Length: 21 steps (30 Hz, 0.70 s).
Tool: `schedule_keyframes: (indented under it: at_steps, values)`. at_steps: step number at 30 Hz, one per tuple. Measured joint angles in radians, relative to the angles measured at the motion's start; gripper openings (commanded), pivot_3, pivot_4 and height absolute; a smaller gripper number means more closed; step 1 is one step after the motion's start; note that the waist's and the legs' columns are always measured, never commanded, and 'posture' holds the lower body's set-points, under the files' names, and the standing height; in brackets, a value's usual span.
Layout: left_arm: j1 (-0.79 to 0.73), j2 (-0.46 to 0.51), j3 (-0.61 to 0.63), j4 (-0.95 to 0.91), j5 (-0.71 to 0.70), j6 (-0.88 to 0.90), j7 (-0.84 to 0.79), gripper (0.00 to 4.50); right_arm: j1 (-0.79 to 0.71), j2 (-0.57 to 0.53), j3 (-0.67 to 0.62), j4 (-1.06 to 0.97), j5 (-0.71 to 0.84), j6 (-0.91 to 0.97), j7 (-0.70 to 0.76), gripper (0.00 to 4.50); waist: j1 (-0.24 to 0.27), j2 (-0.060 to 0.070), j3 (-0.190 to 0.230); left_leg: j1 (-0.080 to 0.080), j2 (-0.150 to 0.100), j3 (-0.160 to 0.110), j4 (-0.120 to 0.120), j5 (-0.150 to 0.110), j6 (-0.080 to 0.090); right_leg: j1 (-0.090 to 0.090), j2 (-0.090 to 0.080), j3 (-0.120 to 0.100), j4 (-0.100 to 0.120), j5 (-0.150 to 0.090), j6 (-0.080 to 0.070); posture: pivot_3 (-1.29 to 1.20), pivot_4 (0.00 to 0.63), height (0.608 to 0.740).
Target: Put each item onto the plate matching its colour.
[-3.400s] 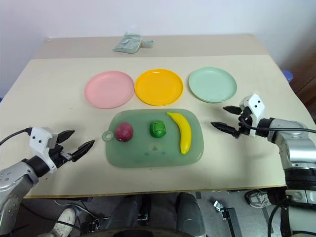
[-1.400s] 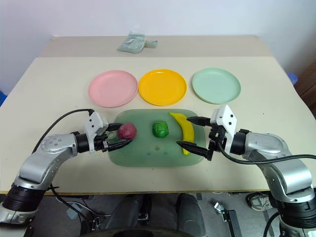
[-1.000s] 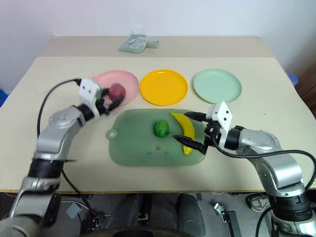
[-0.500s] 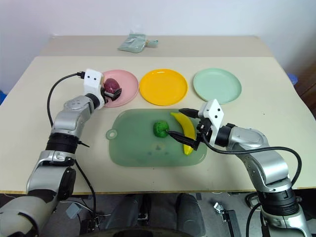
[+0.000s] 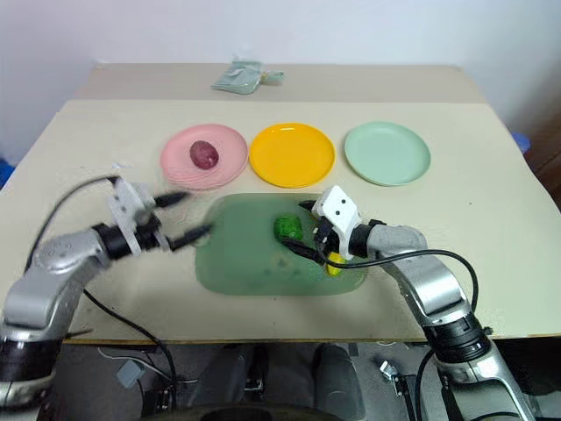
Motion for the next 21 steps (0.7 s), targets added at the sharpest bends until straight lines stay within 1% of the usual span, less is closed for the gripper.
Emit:
schedule_keyframes:
  at_steps: [2,4,6,7,10,11,13,15,17,19,21]
  values:
    - [0.016,-0.001,-0.034,-0.038,-0.006,0.008,-0.013,4.43,-0.002,0.004,0.013,0.018,-0.020,-0.008,0.005,4.50,-0.002,0.000,0.000,0.000,0.001,0.000,0.000,0.000,0.000,-0.001,0.001,0.000,0.000,0.000,0.000,0.00,0.150,0.740]
    - [0.012,-0.006,-0.037,-0.051,-0.011,0.018,-0.007,4.43,-0.003,0.010,0.016,0.029,-0.031,-0.014,0.006,4.50,-0.004,0.001,0.000,0.000,0.001,0.000,0.000,0.000,0.000,-0.001,0.001,0.000,0.000,0.000,0.000,0.00,0.150,0.740]
    - [0.011,-0.011,-0.037,-0.053,-0.015,0.025,-0.002,4.50,-0.007,0.019,0.016,0.041,-0.043,-0.015,0.002,3.95,-0.005,0.001,0.000,0.000,0.001,0.001,0.000,0.000,0.000,-0.001,0.001,0.000,0.000,0.000,0.000,0.00,0.150,0.740]
    - [0.011,-0.011,-0.037,-0.053,-0.016,0.027,-0.002,4.50,-0.008,0.025,0.016,0.046,-0.050,-0.015,-0.001,3.59,-0.005,0.001,0.000,0.000,0.001,0.001,0.000,0.000,0.000,-0.001,0.001,0.000,0.000,0.000,0.000,0.00,0.150,0.740]
    - [0.011,-0.012,-0.040,-0.053,-0.016,0.027,-0.002,4.50,-0.010,0.044,0.016,0.047,-0.058,-0.015,-0.007,2.18,-0.002,0.001,0.000,0.000,0.001,0.001,0.000,0.000,0.000,-0.001,0.001,0.000,0.000,0.000,0.000,0.00,0.150,0.740]
    - [0.011,-0.012,-0.044,-0.053,-0.015,0.027,-0.003,4.50,-0.010,0.050,0.016,0.047,-0.058,-0.015,-0.009,1.92,-0.002,0.001,0.000,0.000,0.001,0.001,0.000,0.000,0.001,-0.001,0.001,0.000,0.000,0.000,0.000,0.00,0.150,0.740]
    - [0.011,-0.012,-0.054,-0.052,-0.013,0.027,-0.003,4.50,-0.010,0.064,0.005,0.047,-0.050,-0.014,-0.016,1.92,-0.002,0.001,0.000,0.000,0.001,0.001,0.000,0.000,0.001,-0.001,0.001,0.000,0.000,0.000,0.000,0.00,0.150,0.740]
    - [0.011,-0.014,-0.064,-0.051,-0.010,0.026,-0.002,4.50,-0.019,0.100,-0.039,0.045,-0.018,-0.009,-0.033,1.92,-0.003,0.001,0.000,0.000,0.001,0.001,0.000,0.000,0.001,-0.001,0.002,0.000,0.000,0.000,0.000,0.00,0.150,0.740]
    - [0.011,-0.019,-0.069,-0.045,-0.008,0.026,-0.001,4.50,-0.059,0.133,-0.097,0.048,0.012,0.002,-0.071,1.92,-0.004,0.001,0.000,0.000,0.001,0.001,0.000,0.000,0.001,-0.001,0.002,0.000,0.000,0.000,0.000,0.00,0.150,0.740]
    - [0.008,-0.025,-0.072,-0.044,-0.004,0.025,0.002,4.50,-0.149,0.170,-0.159,0.119,-0.005,-0.004,-0.170,1.92,-0.004,0.001,0.000,0.000,0.001,0.001,0.000,0.000,0.000,-0.001,0.001,0.000,0.000,0.000,0.000,0.00,0.150,0.740]
    - [0.006,-0.030,-0.073,-0.043,0.001,0.025,0.008,4.50,-0.254,0.179,-0.203,0.248,-0.060,-0.022,-0.300,1.92,-0.003,0.001,0.000,0.000,0.001,0.001,0.000,0.000,0.000,-0.001,0.001,0.000,0.001,0.000,0.000,0.00,0.150,0.740]
